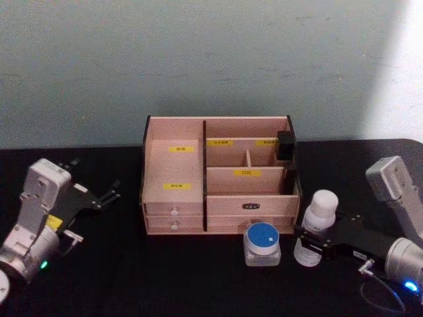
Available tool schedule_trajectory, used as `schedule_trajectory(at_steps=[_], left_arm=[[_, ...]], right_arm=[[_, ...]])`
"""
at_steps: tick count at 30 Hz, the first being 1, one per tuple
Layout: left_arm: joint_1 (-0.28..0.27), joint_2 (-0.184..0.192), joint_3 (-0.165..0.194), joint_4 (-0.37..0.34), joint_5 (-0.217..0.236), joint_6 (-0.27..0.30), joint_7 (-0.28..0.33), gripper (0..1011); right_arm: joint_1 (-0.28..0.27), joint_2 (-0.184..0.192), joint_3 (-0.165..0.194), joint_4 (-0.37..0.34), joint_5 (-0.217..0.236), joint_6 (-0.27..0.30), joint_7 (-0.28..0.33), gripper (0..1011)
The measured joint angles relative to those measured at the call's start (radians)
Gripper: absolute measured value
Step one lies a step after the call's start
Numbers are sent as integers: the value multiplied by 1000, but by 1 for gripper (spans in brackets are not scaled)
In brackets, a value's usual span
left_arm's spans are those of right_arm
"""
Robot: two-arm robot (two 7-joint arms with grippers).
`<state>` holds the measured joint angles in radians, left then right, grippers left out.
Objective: Pick up the facial cleanser and watermelon frost from the table and place them into the tiered storage box.
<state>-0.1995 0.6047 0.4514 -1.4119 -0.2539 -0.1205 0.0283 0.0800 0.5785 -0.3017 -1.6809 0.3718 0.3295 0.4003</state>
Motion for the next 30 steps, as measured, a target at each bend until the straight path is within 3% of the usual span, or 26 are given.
schedule_trajectory(at_steps=[8,17,30], left_arm=[[0,0,0,0,0,0,0,1001],[0,0,0,0,0,0,0,1001],[0,0,0,0,0,0,0,1001]], right_arm=[[6,31,14,-73,45,42,15,596],[94,29,-31,-75,44,64,23,596],[262,-58,-111,41,17,50,21,595]])
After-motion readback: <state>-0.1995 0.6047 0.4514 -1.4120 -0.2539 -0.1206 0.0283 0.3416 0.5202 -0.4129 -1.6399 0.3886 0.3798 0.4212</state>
